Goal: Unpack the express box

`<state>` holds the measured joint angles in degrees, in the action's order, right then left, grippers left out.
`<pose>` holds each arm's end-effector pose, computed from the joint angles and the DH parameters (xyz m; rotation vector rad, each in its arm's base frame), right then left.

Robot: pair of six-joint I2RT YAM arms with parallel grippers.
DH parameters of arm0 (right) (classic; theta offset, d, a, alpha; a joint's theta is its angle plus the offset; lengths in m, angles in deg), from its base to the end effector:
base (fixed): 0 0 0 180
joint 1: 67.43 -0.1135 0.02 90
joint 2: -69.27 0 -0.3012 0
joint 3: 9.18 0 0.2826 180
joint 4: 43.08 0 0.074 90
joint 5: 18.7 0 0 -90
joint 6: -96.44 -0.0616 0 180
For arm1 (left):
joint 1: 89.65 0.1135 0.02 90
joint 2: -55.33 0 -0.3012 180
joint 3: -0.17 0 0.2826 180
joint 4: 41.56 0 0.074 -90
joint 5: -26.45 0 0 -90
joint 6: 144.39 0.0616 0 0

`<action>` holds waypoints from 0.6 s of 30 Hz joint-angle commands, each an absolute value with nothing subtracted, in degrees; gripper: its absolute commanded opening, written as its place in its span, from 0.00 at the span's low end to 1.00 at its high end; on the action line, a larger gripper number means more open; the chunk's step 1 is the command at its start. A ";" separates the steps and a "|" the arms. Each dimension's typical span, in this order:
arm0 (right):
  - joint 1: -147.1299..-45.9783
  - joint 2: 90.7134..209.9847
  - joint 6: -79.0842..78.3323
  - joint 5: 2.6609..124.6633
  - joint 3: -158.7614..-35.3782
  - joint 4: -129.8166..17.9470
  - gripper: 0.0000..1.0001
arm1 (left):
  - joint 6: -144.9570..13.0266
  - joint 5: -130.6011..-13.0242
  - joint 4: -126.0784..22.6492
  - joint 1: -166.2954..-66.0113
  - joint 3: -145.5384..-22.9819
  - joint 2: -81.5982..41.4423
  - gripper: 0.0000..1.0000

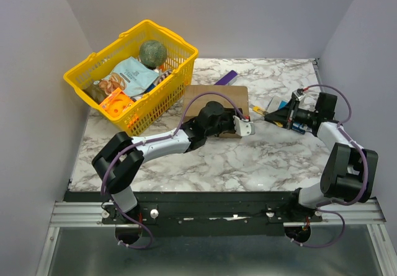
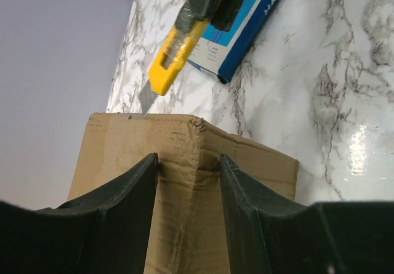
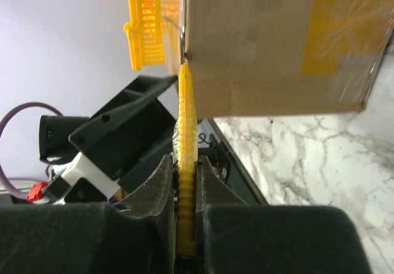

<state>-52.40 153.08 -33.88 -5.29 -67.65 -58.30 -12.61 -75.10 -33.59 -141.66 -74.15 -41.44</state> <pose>0.3149 -0.0225 0.2346 0.2845 2.1047 1.7390 0.2653 -0.3597 0.2711 1.4291 1.1419 -0.3096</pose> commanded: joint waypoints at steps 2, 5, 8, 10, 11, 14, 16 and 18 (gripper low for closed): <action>-53.01 152.41 -28.11 -9.91 -68.99 -67.64 0.01 | -12.11 -71.11 -30.26 -140.81 -75.20 -42.40 0.52; -53.01 152.24 -27.23 -9.91 -68.72 -68.87 0.01 | -12.11 -71.28 -30.18 -140.81 -75.20 -42.49 0.52; -53.01 152.06 -26.79 -10.26 -68.81 -69.49 0.00 | -12.02 -71.37 -30.26 -140.81 -75.20 -42.58 0.52; -53.01 151.89 -26.44 -10.17 -69.33 -70.10 0.01 | -12.02 -71.46 -30.44 -140.81 -75.20 -42.67 0.52; -53.01 151.80 -26.26 -9.91 -69.51 -70.37 0.00 | -12.20 -71.72 -30.53 -140.81 -75.11 -42.67 0.52; -52.40 152.24 -25.91 -8.51 -71.00 -70.72 0.00 | -12.37 -72.51 -30.79 -140.81 -74.85 -42.41 0.52; -51.26 153.02 -25.64 -7.72 -72.92 -70.90 0.00 | -12.72 -72.95 -31.40 -140.81 -74.76 -42.14 0.53; -50.03 153.46 -24.85 -6.66 -74.25 -71.25 0.00 | -13.25 -74.26 -31.93 -140.63 -74.67 -41.71 0.52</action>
